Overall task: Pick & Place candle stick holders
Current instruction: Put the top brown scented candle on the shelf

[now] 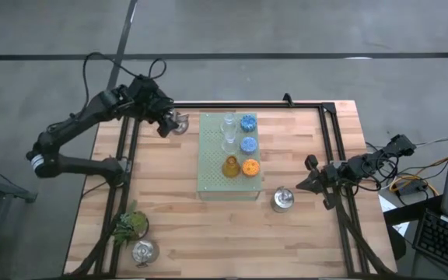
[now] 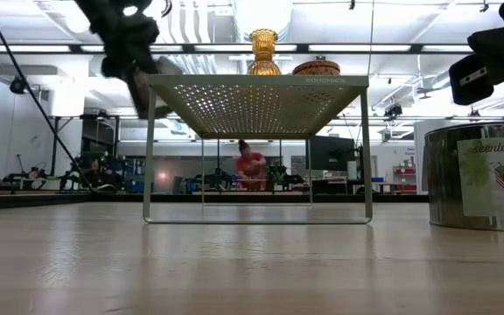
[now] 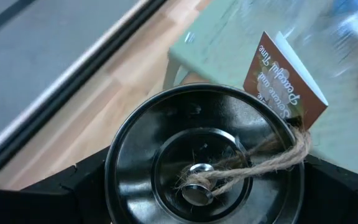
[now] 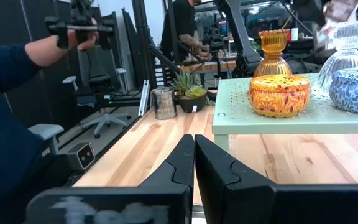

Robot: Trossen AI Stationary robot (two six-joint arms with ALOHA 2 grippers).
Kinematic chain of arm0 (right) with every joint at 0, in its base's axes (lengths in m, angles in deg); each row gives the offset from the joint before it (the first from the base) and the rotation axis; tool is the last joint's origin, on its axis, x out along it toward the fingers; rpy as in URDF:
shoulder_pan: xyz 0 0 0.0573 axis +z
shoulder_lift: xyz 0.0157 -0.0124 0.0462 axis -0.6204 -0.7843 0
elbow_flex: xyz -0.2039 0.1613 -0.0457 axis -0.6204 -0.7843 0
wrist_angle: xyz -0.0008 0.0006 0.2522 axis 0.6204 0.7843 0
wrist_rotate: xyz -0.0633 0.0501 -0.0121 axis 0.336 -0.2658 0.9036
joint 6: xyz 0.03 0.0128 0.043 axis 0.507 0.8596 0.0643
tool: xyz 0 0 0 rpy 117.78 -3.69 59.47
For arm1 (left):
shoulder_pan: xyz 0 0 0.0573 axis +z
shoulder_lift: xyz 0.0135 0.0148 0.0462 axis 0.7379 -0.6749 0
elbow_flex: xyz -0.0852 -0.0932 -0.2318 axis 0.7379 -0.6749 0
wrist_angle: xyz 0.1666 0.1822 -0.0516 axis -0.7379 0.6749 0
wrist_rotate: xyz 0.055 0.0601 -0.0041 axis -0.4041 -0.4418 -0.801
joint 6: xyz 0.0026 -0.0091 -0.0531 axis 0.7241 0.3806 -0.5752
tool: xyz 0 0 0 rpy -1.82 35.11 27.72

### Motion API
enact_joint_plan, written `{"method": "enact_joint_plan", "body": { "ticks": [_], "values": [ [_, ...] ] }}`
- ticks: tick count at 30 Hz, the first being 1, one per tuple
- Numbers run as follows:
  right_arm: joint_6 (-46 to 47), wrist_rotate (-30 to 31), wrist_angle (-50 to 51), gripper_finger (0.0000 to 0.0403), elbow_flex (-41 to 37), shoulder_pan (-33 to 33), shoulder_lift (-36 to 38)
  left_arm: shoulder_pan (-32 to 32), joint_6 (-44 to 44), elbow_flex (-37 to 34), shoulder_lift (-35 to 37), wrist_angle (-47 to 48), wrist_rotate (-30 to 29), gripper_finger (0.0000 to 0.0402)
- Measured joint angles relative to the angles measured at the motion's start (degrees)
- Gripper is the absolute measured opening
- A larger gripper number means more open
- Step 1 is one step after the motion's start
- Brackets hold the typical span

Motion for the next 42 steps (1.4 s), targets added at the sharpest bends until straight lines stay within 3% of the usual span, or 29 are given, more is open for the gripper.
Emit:
{"method": "enact_joint_plan", "body": {
  "ticks": [12, 18, 28, 42],
  "values": [
    [0.0, 0.0, 0.0, 0.0009, 0.0, 0.0, 0.0, -7.5, 0.4, 20.5, -15.7, 8.3, -5.2, 0.0363],
    [0.0, 0.0, 0.0, 0.0009, 0.0, 0.0, 0.0, -10.3, 0.8, 27.2, -23.2, 10.1, -6.4, 0.0363],
    [0.0, 0.0, 0.0, 0.0009, 0.0, 0.0, 0.0, -12.0, 1.5, 30.0, -30.6, 10.4, -6.6, 0.0363],
    [0.0, 0.0, 0.0, 0.0009, 0.0, 0.0, 0.0, -12.6, 0.6, 30.0, -32.5, 9.2, -6.6, 0.0366]
  ]
}}
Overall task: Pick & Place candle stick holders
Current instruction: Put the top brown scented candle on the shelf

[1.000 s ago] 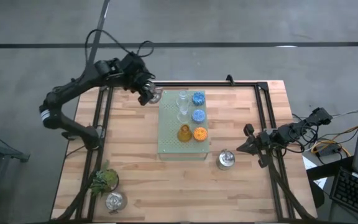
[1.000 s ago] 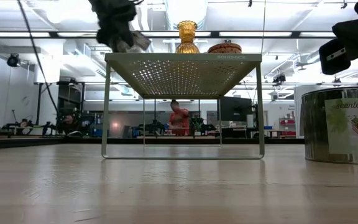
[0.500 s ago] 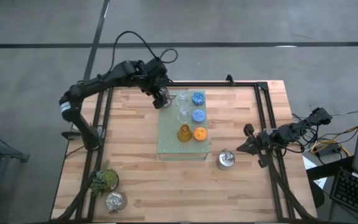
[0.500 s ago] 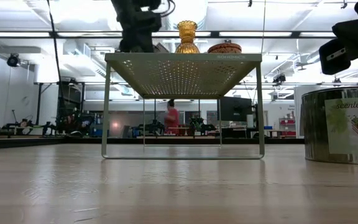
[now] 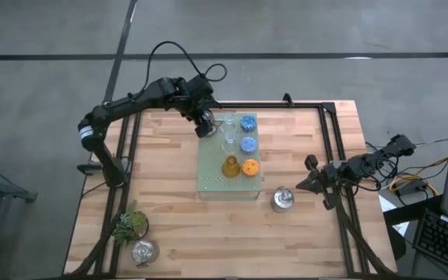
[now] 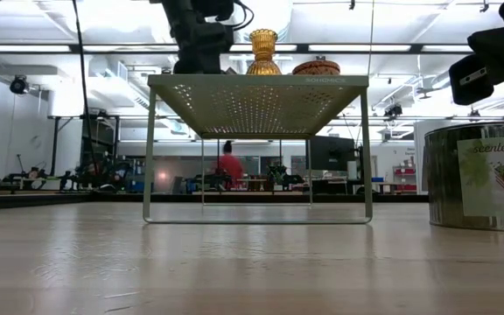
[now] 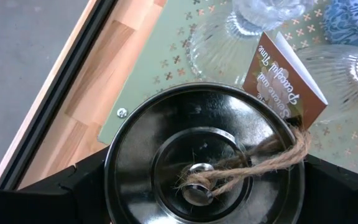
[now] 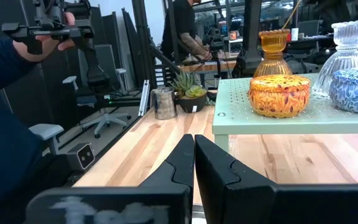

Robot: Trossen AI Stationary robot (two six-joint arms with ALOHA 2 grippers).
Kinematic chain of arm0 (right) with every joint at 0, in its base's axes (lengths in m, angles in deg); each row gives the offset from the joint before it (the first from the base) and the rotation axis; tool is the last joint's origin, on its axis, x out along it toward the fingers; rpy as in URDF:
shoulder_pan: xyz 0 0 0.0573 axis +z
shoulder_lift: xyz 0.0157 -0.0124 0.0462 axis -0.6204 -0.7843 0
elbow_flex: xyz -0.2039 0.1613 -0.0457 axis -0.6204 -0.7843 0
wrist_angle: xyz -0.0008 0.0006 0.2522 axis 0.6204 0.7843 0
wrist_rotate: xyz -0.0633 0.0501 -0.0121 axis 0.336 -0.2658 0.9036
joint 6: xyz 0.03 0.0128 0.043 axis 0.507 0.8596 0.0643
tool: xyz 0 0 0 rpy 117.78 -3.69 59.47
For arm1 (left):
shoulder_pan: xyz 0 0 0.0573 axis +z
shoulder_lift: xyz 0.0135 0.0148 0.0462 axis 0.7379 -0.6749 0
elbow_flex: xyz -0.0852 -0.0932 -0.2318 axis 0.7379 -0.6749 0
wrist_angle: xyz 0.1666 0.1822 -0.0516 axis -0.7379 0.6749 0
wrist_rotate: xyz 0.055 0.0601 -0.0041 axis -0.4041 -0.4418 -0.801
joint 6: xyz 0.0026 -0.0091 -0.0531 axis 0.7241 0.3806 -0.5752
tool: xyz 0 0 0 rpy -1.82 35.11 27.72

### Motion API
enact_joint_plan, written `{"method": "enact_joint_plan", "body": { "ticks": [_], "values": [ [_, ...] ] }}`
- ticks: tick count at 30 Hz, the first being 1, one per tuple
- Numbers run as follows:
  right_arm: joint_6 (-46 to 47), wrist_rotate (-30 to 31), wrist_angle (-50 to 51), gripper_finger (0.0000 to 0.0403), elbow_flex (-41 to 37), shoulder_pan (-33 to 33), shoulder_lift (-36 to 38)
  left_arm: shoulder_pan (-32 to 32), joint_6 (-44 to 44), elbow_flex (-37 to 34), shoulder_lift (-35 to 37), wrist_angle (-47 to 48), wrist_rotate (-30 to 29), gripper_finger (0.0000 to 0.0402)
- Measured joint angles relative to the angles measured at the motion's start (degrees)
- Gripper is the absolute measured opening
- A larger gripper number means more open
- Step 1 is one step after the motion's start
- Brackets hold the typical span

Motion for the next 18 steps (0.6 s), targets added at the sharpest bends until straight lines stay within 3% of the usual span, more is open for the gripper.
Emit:
{"method": "enact_joint_plan", "body": {
  "ticks": [18],
  "values": [
    [0.0, 0.0, 0.0, 0.0009, 0.0, 0.0, 0.0, -0.3, -0.2, -0.7, 0.0, -1.6, 0.0, 0.0382]
  ]
}}
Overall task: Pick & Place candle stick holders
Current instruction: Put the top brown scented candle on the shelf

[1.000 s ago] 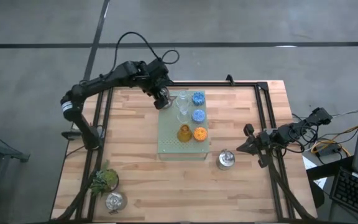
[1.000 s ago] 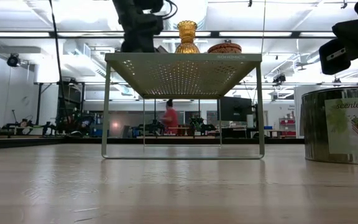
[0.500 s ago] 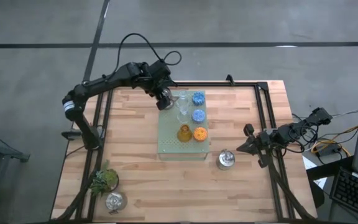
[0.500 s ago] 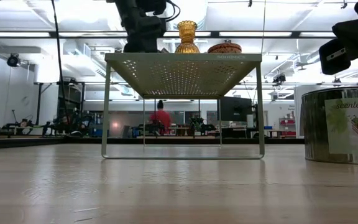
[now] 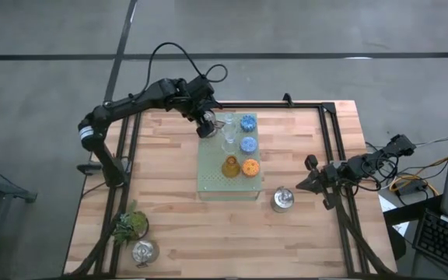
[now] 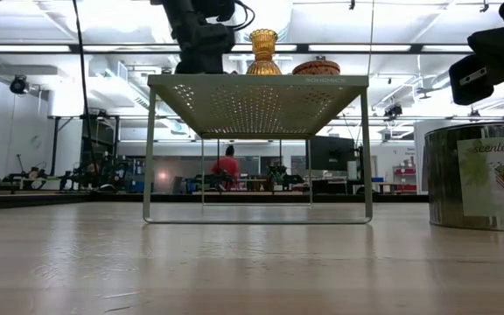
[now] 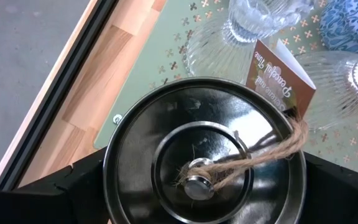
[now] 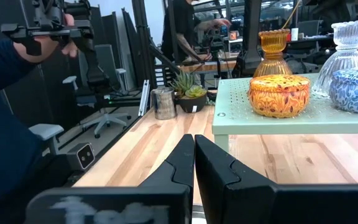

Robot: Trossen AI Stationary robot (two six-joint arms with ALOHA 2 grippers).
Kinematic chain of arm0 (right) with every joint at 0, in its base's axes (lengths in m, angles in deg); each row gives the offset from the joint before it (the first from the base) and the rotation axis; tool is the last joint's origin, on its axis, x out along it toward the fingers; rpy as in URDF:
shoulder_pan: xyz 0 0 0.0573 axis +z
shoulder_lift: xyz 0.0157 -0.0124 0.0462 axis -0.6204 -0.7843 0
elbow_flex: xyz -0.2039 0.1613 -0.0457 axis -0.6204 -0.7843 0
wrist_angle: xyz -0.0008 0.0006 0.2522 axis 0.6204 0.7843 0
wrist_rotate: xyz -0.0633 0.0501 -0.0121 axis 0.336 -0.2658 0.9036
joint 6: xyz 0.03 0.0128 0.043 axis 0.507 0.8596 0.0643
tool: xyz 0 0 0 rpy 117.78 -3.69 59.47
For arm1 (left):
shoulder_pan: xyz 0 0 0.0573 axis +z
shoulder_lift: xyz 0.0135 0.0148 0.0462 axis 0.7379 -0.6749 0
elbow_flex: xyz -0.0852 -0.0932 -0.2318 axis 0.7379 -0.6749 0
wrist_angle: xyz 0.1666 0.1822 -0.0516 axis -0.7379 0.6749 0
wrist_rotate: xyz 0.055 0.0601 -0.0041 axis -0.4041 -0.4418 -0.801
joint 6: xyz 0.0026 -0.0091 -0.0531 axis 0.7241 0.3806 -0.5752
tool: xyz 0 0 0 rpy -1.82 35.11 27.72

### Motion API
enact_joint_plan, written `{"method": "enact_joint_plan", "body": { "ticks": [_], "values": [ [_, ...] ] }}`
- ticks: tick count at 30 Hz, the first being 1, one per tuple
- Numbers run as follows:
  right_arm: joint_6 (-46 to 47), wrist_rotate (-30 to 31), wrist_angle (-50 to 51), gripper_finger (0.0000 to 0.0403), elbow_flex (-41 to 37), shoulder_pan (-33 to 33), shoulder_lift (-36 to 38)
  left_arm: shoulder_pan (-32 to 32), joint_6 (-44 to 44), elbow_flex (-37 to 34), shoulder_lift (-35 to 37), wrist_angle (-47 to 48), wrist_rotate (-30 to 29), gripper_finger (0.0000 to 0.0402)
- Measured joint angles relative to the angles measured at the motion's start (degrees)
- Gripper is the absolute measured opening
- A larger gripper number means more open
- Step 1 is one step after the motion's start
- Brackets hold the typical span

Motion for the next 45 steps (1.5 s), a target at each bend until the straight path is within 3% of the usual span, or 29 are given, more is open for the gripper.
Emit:
{"method": "enact_joint_plan", "body": {
  "ticks": [28, 34, 38, 45],
  "values": [
    [0.0, 0.0, 0.0, 0.0009, 0.0, 0.0, 0.0, -0.4, -1.5, 0.0, 0.0, -0.7, -1.1, 0.0383],
    [0.0, 0.0, 0.0, 0.0009, 0.0, 0.0, 0.0, -0.8, -5.1, -0.1, 0.0, -0.2, -11.0, 0.0383],
    [0.0, 0.0, 0.0, 0.0009, 0.0, 0.0, 0.0, -1.0, -2.9, -0.1, 0.0, 0.2, -7.8, 0.0383],
    [0.0, 0.0, 0.0, 0.0009, 0.0, 0.0, 0.0, -1.7, -0.8, -0.2, -0.1, 0.3, -7.5, 0.0383]
  ]
}}
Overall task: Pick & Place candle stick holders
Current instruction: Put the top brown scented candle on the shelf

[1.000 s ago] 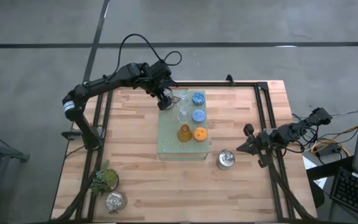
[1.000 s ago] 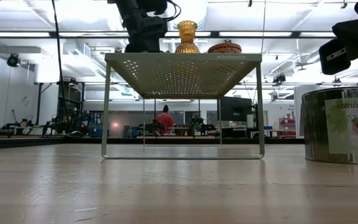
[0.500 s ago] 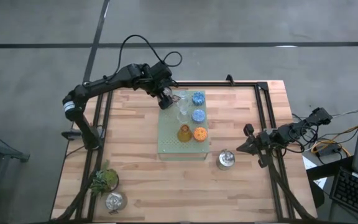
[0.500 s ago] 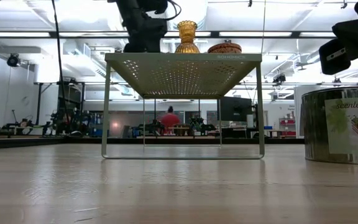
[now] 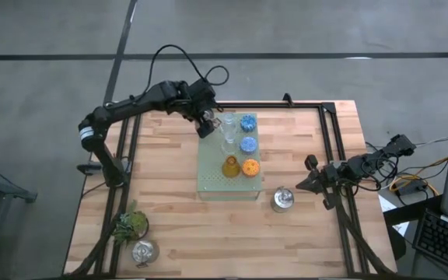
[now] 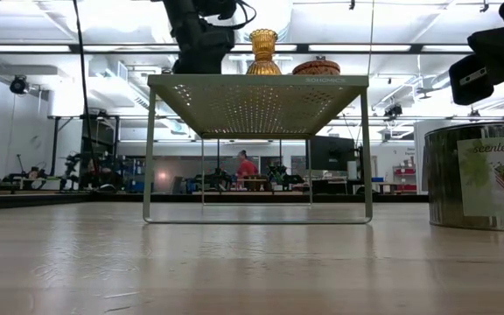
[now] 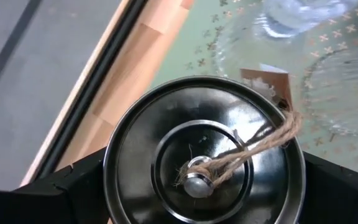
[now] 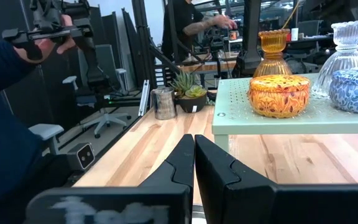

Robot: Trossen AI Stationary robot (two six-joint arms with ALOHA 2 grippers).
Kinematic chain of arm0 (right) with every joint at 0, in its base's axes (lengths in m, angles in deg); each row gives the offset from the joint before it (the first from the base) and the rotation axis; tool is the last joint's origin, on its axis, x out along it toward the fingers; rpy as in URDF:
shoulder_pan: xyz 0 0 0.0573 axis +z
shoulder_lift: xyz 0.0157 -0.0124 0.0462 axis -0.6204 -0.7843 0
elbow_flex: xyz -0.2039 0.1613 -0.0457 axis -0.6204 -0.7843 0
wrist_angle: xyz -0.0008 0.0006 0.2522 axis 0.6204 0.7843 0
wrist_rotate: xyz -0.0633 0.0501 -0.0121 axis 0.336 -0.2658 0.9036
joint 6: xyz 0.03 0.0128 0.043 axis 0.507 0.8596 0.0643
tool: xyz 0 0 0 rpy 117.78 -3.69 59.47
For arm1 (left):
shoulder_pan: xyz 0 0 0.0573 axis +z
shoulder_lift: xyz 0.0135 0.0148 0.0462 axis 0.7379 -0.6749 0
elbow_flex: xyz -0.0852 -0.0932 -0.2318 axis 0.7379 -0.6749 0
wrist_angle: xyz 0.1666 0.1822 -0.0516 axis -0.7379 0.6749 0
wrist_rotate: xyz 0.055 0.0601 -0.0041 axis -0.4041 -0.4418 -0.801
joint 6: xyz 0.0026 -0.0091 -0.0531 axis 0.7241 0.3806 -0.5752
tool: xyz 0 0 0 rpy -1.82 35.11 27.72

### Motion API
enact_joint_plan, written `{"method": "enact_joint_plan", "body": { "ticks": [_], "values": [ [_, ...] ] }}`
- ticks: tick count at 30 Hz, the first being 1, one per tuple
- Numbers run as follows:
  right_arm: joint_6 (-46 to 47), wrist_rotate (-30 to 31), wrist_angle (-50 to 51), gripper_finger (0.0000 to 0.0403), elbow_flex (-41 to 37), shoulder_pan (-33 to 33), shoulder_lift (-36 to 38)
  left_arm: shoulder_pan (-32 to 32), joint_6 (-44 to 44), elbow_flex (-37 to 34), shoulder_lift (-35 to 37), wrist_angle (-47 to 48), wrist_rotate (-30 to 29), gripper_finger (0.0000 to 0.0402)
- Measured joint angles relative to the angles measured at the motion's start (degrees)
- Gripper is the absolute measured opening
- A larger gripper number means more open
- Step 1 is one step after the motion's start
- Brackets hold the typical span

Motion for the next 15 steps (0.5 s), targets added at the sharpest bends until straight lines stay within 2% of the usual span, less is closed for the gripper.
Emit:
{"method": "enact_joint_plan", "body": {
  "ticks": [5, 8, 15],
  "values": [
    [0.0, 0.0, 0.0, 0.0009, 0.0, 0.0, 0.0, -0.7, -0.1, -0.7, -0.2, -0.5, 1.4, 0.0383],
    [0.0, 0.0, 0.0, 0.0008, 0.0, 0.0, 0.0, -0.8, 0.0, -0.7, -0.2, -0.8, 4.1, 0.0383],
    [0.0, 0.0, 0.0, 0.0008, 0.0, 0.0, 0.0, -1.2, 0.1, -0.7, -0.4, -2.3, 5.2, 0.0383]
  ]
}}
